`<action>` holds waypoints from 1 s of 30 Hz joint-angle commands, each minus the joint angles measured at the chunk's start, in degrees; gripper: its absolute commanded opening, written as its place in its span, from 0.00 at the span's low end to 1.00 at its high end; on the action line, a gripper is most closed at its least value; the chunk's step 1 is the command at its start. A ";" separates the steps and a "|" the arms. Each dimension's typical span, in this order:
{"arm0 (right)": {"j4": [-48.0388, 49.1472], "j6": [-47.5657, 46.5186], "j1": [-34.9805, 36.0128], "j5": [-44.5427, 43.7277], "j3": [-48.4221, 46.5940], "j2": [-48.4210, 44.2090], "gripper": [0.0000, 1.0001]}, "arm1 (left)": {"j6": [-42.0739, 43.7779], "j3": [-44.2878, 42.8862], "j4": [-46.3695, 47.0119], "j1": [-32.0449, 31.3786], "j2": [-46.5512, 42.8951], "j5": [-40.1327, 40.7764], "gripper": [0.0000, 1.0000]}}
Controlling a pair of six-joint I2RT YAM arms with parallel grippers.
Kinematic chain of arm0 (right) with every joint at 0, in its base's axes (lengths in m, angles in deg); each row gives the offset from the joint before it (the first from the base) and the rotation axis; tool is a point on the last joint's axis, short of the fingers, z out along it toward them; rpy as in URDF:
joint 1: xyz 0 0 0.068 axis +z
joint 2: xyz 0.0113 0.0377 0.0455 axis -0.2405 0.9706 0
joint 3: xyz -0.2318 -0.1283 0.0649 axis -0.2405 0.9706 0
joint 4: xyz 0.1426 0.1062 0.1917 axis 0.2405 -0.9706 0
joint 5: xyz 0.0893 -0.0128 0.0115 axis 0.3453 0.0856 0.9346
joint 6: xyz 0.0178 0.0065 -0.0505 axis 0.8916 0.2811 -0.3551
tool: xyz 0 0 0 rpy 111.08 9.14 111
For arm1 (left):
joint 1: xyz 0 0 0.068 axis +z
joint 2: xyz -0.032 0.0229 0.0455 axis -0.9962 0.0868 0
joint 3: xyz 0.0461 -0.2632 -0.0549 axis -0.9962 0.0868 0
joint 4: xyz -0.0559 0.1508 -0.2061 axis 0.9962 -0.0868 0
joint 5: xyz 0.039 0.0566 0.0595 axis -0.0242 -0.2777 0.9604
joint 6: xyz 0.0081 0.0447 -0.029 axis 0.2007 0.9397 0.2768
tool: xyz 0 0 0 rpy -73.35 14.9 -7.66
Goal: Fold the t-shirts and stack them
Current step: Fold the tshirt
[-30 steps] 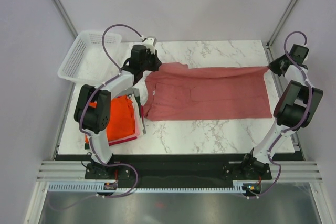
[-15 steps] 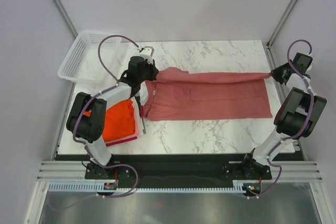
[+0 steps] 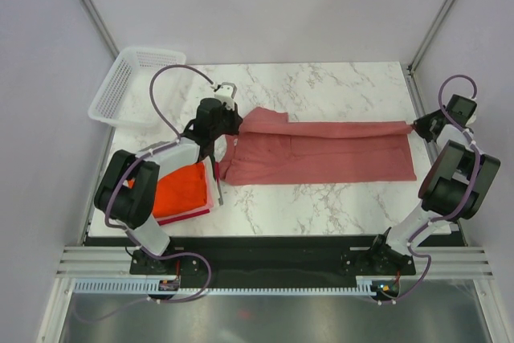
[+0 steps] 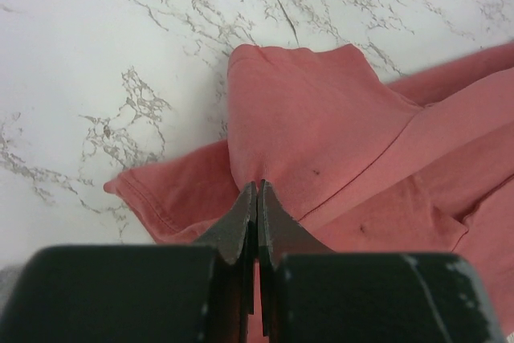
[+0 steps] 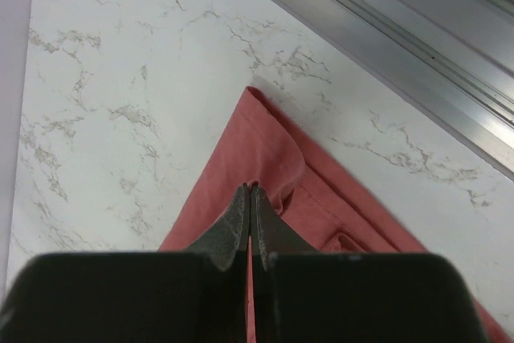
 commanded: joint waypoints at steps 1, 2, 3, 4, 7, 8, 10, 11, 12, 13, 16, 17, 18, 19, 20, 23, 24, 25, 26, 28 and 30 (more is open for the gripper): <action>2.63 0.59 -0.59 -0.77 1.37 -3.28 0.00 | 0.83 1.92 2.77 -0.20 -3.74 2.44 0.02; 2.63 0.77 -0.68 -0.95 1.90 -3.37 0.00 | 0.75 2.27 2.77 -0.29 -3.83 2.44 0.02; 2.63 0.95 -0.76 -1.30 2.25 -3.46 0.00 | 0.48 3.14 2.85 -0.47 -4.01 2.52 0.02; 2.71 1.12 -0.77 -1.56 2.95 -3.72 0.00 | 0.39 3.50 2.85 -0.82 -4.27 2.61 0.02; 3.06 1.65 -0.94 -3.76 4.88 -4.86 0.00 | 0.04 5.69 3.12 -1.70 -5.15 3.92 0.02; 2.89 1.91 -1.03 -4.28 5.24 -5.21 0.00 | 0.04 6.22 3.38 -1.87 -5.59 4.54 0.02; 2.98 2.35 -1.12 -5.68 6.21 -6.18 0.00 | 0.04 7.54 3.82 -2.23 -6.03 4.90 0.02; 2.98 2.79 -1.20 -6.04 7.08 -6.53 0.00 | -0.05 7.98 3.82 -2.31 -6.29 5.07 0.02; 3.15 2.97 -1.21 -6.31 7.53 -7.23 0.00 | -0.39 8.59 3.82 -2.40 -6.64 5.25 0.02; 3.24 3.32 -1.38 -7.53 8.57 -7.58 0.00 | -0.66 9.03 3.91 -2.75 -6.91 5.34 0.02; 3.33 3.93 -1.73 -9.03 10.51 -8.73 0.00 | -1.45 10.01 1.56 -2.84 -7.70 4.81 0.02; 3.33 4.46 -1.82 -9.47 10.95 -9.16 0.00 | -1.37 9.92 0.49 -2.84 -7.88 3.33 0.02; 3.33 4.90 -2.17 -9.47 11.39 -9.52 0.03 | -1.63 9.83 -0.30 -2.84 -7.79 3.05 0.02; 3.42 5.25 -2.26 -10.60 12.35 -9.78 0.12 | -2.24 9.83 -1.88 -2.84 -7.70 3.22 0.03; 3.50 5.51 -2.35 -10.79 12.80 -10.83 0.26 | -3.29 10.27 -2.15 -2.84 -7.88 3.31 0.05; 4.82 5.26 -2.35 -12.11 15.17 -14.86 0.75 | -5.05 12.89 -0.49 -2.93 -9.98 4.72 0.27; 5.52 4.21 -2.26 -12.37 15.96 -16.19 0.75 | -5.23 13.60 -0.05 -2.84 -10.94 5.16 0.31; 5.35 3.33 -2.00 -12.81 16.14 -17.51 0.75 | -5.32 14.04 0.04 -2.93 -12.78 6.29 0.33; 5.09 2.54 -1.04 -13.77 16.14 -20.13 0.75 | -5.41 14.48 -0.05 -2.84 -13.84 6.48 0.34; 4.13 -0.36 0.81 -13.60 15.62 -22.26 0.74 | -5.49 14.49 -1.09 -2.84 -16.73 7.09 0.53; 3.42 -1.95 4.92 -10.80 14.92 -24.54 0.71 | -6.46 13.79 -3.38 -2.84 -18.07 7.44 0.61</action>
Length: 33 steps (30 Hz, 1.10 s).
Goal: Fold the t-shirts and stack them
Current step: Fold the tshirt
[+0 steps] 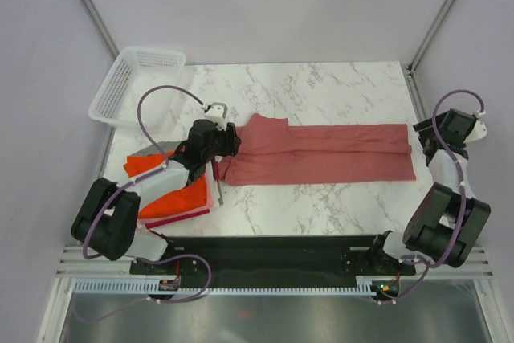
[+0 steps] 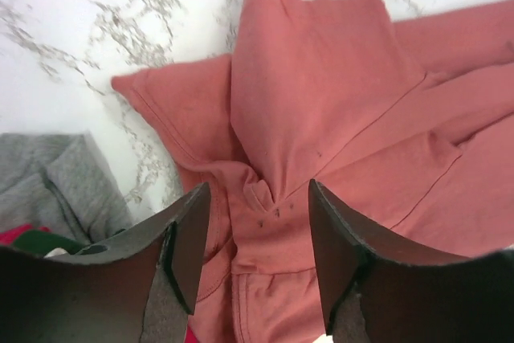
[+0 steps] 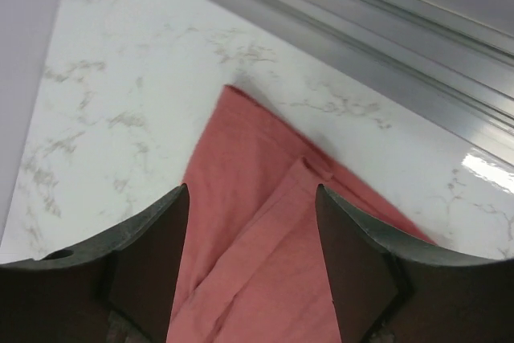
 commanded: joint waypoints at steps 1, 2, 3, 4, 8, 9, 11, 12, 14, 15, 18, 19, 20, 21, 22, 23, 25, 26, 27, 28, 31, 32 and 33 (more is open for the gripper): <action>1.52 -5.29 6.31 1.62 -1.81 -4.48 0.70 | -2.70 -1.69 -1.48 -0.04 -4.45 3.09 0.61; 1.26 -5.57 8.07 3.98 -2.07 -4.75 0.69 | -3.66 -3.87 -4.88 -0.04 -4.02 3.19 0.61; 1.43 -5.66 11.48 7.92 -2.42 -4.40 0.65 | -4.19 -5.20 -6.31 -0.04 -3.41 3.01 0.61; 1.69 -5.66 13.17 9.96 -2.60 -3.96 0.63 | -4.55 -6.34 -7.37 0.04 -2.62 1.79 0.61; 2.40 -6.97 21.96 17.09 -5.49 1.82 0.55 | -5.87 -14.07 -11.68 0.39 2.39 -1.91 0.63; 2.40 -7.32 25.46 17.62 -6.98 3.06 0.54 | -5.87 -15.56 -13.51 0.57 4.92 -1.82 0.63; 2.66 -7.76 29.77 20.16 -8.48 7.17 0.54 | -5.43 -20.47 -14.67 0.83 8.01 -4.45 0.63; 2.75 -7.94 31.63 20.87 -10.32 8.77 0.53 | -5.34 -21.98 -16.76 0.92 11.07 -4.81 0.63; 3.10 -8.03 35.31 22.01 -13.13 13.67 0.53 | -5.08 -25.58 -18.45 1.10 14.68 -6.04 0.63; 3.27 -8.20 36.47 22.28 -14.19 15.27 0.52 | -4.99 -26.82 -18.45 1.18 15.92 -6.04 0.63; 3.19 -8.47 40.34 22.63 -19.27 21.60 0.51 | -4.73 -32.00 -20.91 1.71 19.61 -6.74 0.62; 3.10 -8.38 41.13 22.89 -20.60 23.18 0.51 | -4.55 -34.80 -22.66 1.80 22.24 -6.75 0.62; 3.01 -8.29 42.44 23.77 -21.92 26.24 0.50 | -4.38 -36.13 -23.46 1.98 23.48 -6.92 0.61; 2.92 -8.03 43.07 24.12 -24.46 27.93 0.48 | -4.20 -37.36 -23.81 2.24 24.45 -7.18 0.61; 2.75 -7.77 43.59 24.21 -25.53 29.16 0.48 | -4.03 -39.29 -24.16 2.33 26.63 -7.79 0.61; 2.75 -7.59 44.56 24.56 -26.67 31.70 0.47 | -3.76 -40.35 -24.95 2.59 27.53 -7.80 0.61; 2.57 -7.24 45.44 24.74 -29.75 33.91 0.46 | -3.23 -43.25 -25.66 2.68 29.46 -8.67 0.59; 2.31 -7.24 46.23 24.83 -30.89 35.92 0.46 | -2.97 -44.31 -26.62 2.85 31.47 -8.77 0.59; 2.05 -7.06 46.50 24.92 -32.90 36.90 0.46 | -2.88 -45.36 -27.06 2.94 32.36 -8.68 0.59; 1.61 -7.06 46.85 24.66 -33.97 38.74 0.46 | -2.71 -47.46 -27.68 3.03 33.33 -8.85 0.58; 0.03 -7.15 47.82 21.51 -37.13 41.47 0.46 | -2.88 -51.51 -29.96 3.47 37.63 -8.94 0.57; -0.41 -7.24 48.25 20.01 -37.75 41.91 0.47 | -2.79 -52.40 -30.40 3.47 38.43 -8.94 0.57; -0.94 -7.41 48.43 18.00 -38.97 42.35 0.47 | -2.88 -54.41 -31.97 3.47 40.26 -8.33 0.56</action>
